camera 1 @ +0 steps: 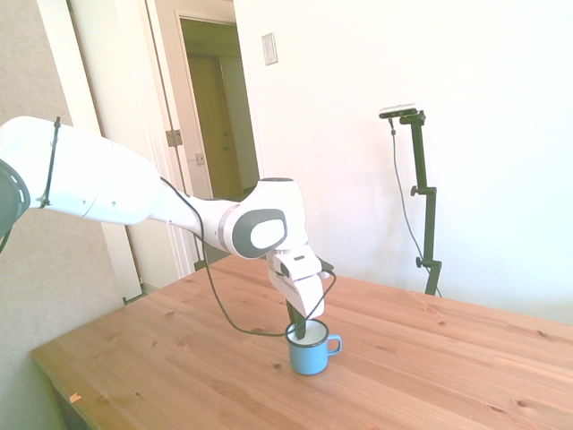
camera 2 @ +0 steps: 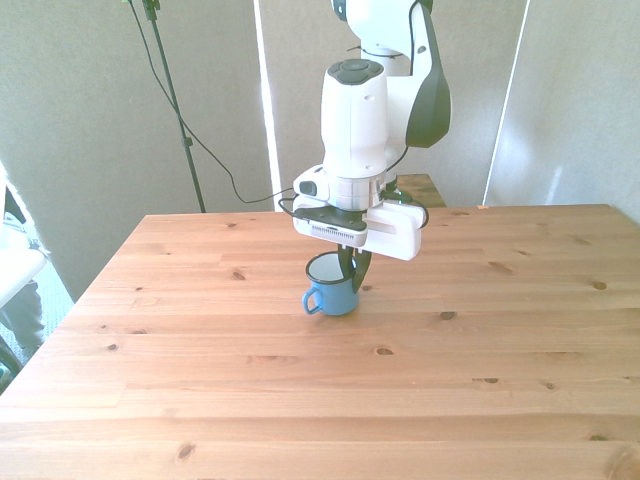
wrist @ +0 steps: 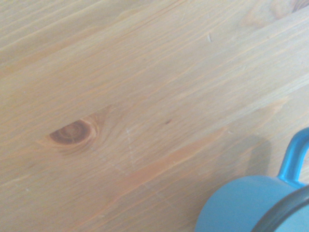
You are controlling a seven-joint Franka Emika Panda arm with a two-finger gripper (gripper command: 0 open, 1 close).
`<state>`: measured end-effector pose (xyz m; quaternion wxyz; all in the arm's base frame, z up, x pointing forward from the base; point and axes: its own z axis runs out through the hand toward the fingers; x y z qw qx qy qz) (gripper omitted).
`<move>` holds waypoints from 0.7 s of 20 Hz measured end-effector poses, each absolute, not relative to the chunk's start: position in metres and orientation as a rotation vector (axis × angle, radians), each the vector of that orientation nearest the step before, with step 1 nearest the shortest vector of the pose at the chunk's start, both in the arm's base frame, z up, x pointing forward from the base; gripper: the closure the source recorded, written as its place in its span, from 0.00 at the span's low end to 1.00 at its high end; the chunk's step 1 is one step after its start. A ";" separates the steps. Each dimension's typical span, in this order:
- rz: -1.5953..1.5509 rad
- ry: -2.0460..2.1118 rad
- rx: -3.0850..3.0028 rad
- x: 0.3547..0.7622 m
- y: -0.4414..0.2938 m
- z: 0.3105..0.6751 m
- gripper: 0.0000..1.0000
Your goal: Flip the mug upright
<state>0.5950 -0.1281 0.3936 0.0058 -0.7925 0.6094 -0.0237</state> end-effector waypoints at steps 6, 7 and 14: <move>-0.107 1.916 -2.456 0.596 -0.128 0.391 0.00; -0.108 1.918 -2.454 0.596 -0.128 0.391 0.00; -0.116 1.922 -2.446 0.596 -0.128 0.393 0.00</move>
